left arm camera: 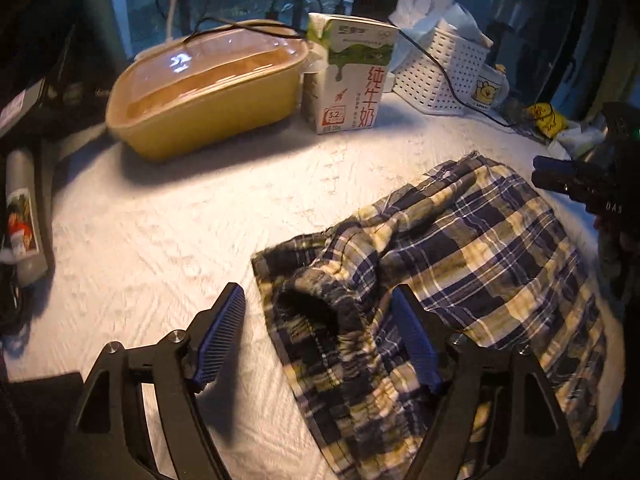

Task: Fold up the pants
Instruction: 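Close the left tool on the plaid pants' elastic waistband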

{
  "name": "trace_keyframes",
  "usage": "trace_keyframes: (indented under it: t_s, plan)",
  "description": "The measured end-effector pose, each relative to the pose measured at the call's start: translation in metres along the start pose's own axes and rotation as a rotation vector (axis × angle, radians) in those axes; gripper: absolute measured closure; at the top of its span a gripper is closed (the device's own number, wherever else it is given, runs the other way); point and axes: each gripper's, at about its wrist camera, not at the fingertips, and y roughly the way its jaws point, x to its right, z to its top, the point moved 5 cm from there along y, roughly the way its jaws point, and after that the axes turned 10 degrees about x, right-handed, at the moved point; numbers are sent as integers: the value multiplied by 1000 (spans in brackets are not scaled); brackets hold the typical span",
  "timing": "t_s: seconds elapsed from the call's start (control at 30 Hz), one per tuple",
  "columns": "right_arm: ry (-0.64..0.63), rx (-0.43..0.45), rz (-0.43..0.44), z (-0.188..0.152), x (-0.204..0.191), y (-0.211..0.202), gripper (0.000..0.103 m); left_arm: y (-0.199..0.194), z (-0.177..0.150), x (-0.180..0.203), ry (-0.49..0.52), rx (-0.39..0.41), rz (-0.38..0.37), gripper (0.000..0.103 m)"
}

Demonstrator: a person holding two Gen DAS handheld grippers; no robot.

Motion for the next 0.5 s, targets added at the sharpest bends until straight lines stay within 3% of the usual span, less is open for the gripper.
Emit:
trace_keyframes:
  t_s: [0.13, 0.27, 0.5]
  plan:
    - [48, -31, 75, -4, -8, 14, 35, 5, 3, 2, 12, 15, -5, 28]
    - [69, -53, 116, -9, -17, 23, 35, 4, 4, 9, 8, 36, -34, 52]
    - [149, -39, 186, -9, -20, 24, 35, 3, 6, 16, 24, 36, -53, 73]
